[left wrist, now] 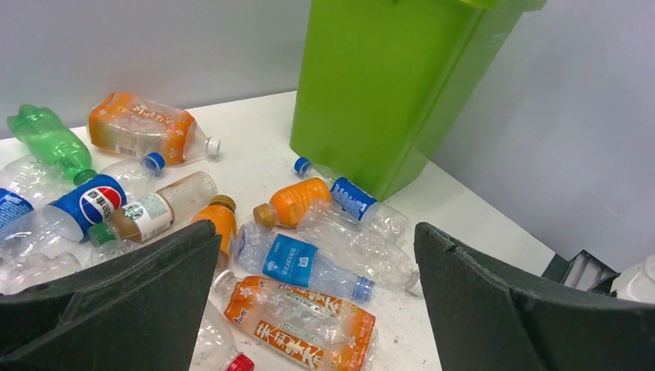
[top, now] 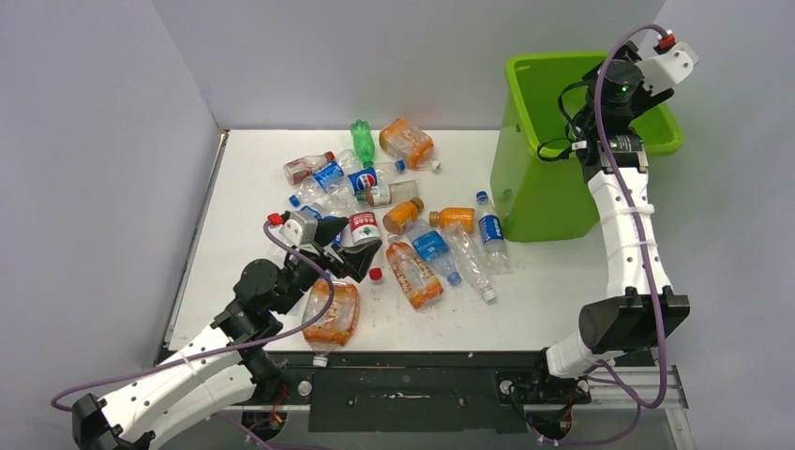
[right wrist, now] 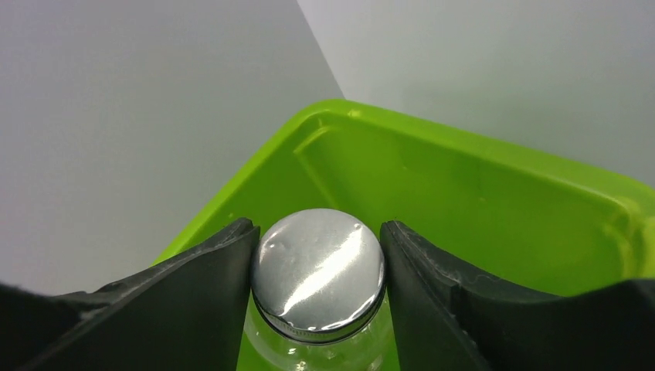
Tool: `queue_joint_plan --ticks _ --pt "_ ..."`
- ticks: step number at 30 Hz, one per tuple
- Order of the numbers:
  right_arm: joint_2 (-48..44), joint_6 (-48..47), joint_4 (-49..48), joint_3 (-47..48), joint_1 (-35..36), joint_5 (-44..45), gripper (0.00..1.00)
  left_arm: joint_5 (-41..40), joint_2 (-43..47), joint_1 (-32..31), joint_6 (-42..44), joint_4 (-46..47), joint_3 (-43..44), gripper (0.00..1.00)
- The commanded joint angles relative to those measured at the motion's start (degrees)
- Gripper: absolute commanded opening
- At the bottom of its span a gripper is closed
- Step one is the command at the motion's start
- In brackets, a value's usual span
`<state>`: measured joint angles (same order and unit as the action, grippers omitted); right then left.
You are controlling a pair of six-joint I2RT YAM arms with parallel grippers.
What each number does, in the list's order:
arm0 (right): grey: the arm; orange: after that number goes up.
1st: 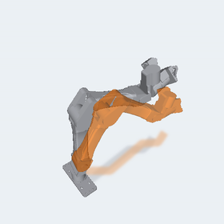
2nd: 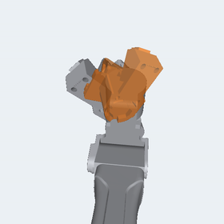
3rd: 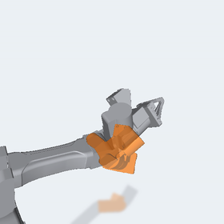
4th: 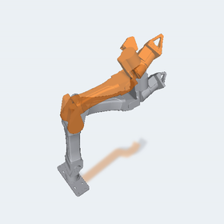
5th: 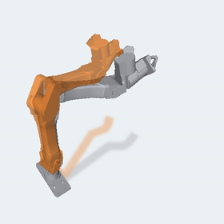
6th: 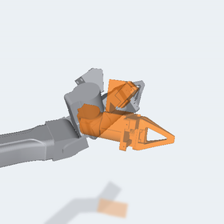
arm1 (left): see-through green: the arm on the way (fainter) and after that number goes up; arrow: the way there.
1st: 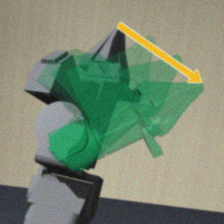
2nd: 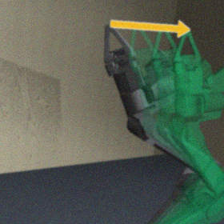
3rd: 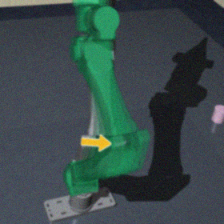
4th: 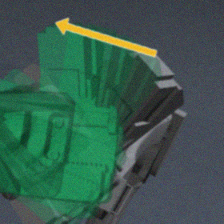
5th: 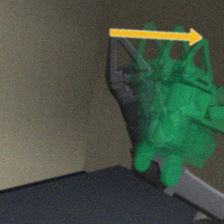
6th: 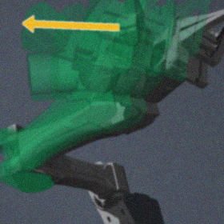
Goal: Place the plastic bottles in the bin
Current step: Place the plastic bottle in the trash bin.
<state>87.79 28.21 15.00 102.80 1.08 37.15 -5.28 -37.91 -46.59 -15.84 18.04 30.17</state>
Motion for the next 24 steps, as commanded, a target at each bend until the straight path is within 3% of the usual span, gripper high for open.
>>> queue_joint_plan --ticks 1,3,5,12,15,19,24 --pt "-0.68 2.99 -1.54 0.94 -0.40 -4.98 0.74 -2.77 -0.30 -0.27 0.61 -1.47 3.83 0.96" --pt "-0.61 3.91 -1.27 2.23 0.06 -6.21 0.86 -3.44 -0.24 -0.29 0.80 -1.69 3.73 0.96" --pt "-0.58 4.26 -1.20 4.31 1.59 -6.85 0.91 -4.39 -0.15 -0.33 0.81 -1.91 3.75 0.96" --pt "-3.08 -0.85 -0.89 10.64 14.96 -5.98 0.96 -8.26 -0.13 -0.32 0.97 -2.97 3.91 0.96" --pt "-9.80 -1.46 -4.89 2.49 21.49 -9.78 0.96 -10.70 -0.26 -0.34 1.69 -5.02 4.74 0.96" --pt "-19.96 -1.66 -12.21 -15.79 30.22 -19.22 0.96 -16.49 -1.39 -0.36 2.87 -10.06 6.99 0.96" --pt "-30.36 -2.06 -13.84 -35.17 38.14 -27.95 0.96 -22.78 -5.50 -0.76 4.66 -16.62 10.63 0.96"
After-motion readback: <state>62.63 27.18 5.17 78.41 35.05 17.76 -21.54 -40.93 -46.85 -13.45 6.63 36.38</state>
